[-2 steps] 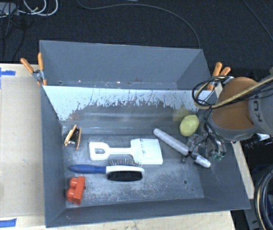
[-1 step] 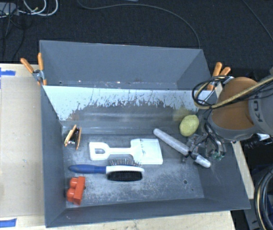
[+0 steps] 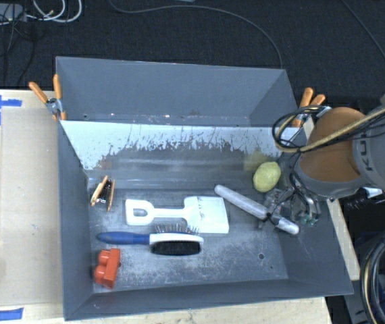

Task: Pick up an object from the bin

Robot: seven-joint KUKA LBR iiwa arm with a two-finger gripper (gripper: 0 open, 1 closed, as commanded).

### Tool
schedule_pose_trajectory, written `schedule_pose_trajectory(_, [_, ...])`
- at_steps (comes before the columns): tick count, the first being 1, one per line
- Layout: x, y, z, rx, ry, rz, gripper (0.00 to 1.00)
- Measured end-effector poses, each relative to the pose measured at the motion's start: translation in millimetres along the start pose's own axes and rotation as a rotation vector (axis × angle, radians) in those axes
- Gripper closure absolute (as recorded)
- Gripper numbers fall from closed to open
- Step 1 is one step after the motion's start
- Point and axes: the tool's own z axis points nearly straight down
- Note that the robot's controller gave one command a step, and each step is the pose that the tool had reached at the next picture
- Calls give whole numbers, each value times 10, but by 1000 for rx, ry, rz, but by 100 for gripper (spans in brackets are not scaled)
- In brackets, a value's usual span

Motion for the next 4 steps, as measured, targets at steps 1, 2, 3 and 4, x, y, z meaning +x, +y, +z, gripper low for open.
schedule_pose_trajectory(1, [1,-6,-287,0,-2,0,100])
schedule_pose_trajectory(2, [-14,-5,-401,0,-7,0,100])
schedule_pose_trajectory(3, [-8,-6,-453,0,-4,-1,100])
schedule_pose_trajectory(4, [6,-8,-535,0,1,-1,100])
